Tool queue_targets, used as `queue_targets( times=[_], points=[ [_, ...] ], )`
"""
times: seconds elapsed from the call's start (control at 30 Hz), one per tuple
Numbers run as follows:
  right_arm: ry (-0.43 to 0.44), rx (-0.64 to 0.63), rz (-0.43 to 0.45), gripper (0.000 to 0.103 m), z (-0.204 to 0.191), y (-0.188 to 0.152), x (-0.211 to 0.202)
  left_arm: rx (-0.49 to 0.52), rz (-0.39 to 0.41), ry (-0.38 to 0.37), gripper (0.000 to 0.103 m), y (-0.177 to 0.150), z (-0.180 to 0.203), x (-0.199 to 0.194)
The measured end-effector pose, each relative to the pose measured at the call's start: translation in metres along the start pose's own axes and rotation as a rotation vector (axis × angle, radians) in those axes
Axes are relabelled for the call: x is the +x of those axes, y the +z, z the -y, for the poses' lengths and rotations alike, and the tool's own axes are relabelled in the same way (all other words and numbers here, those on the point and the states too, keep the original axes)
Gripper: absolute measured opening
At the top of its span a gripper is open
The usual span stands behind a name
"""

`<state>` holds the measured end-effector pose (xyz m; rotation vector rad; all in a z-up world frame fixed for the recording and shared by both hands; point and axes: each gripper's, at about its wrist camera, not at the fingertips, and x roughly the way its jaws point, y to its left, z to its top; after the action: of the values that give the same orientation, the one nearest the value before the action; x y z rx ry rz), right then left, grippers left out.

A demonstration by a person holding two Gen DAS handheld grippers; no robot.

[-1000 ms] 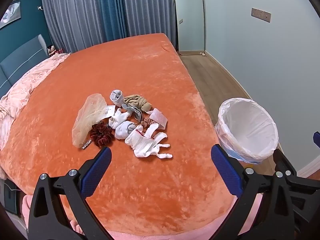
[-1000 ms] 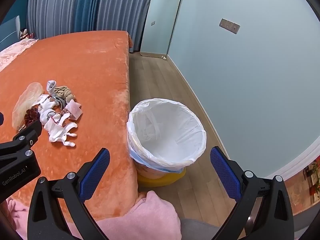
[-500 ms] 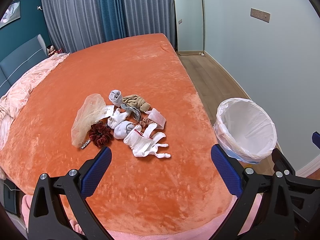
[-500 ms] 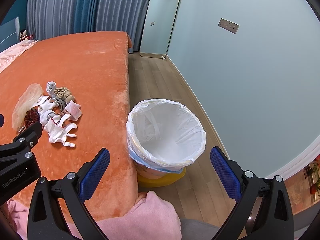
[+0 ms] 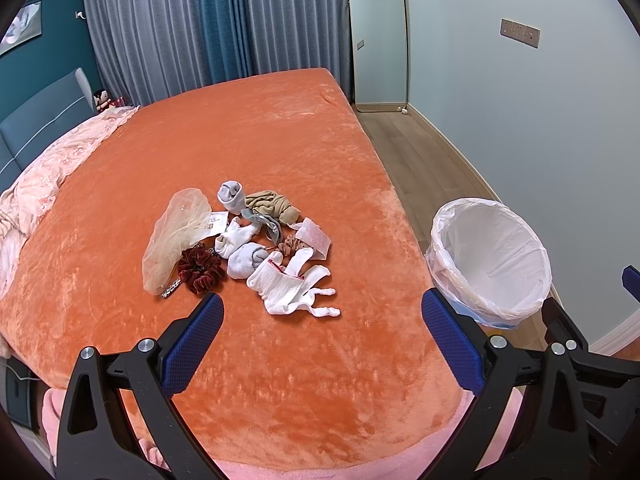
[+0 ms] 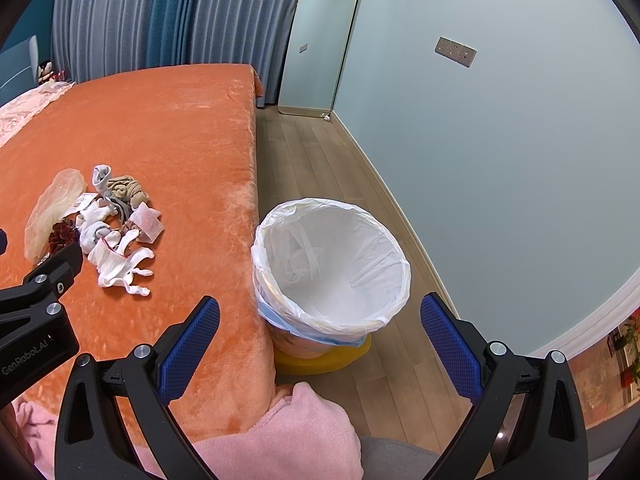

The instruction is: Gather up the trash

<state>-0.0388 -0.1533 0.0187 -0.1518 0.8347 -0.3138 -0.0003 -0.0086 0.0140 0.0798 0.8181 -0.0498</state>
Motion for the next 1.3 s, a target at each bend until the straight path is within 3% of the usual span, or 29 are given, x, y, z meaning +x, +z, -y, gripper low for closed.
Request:
queue_targets(
  times=[1.3],
  points=[
    [-0.01,0.009,0.012,0.096,0.01,0.006,-0.006,-0.003,0.005,-0.006,0.094,0.004,0.007,-0.006]
  ],
)
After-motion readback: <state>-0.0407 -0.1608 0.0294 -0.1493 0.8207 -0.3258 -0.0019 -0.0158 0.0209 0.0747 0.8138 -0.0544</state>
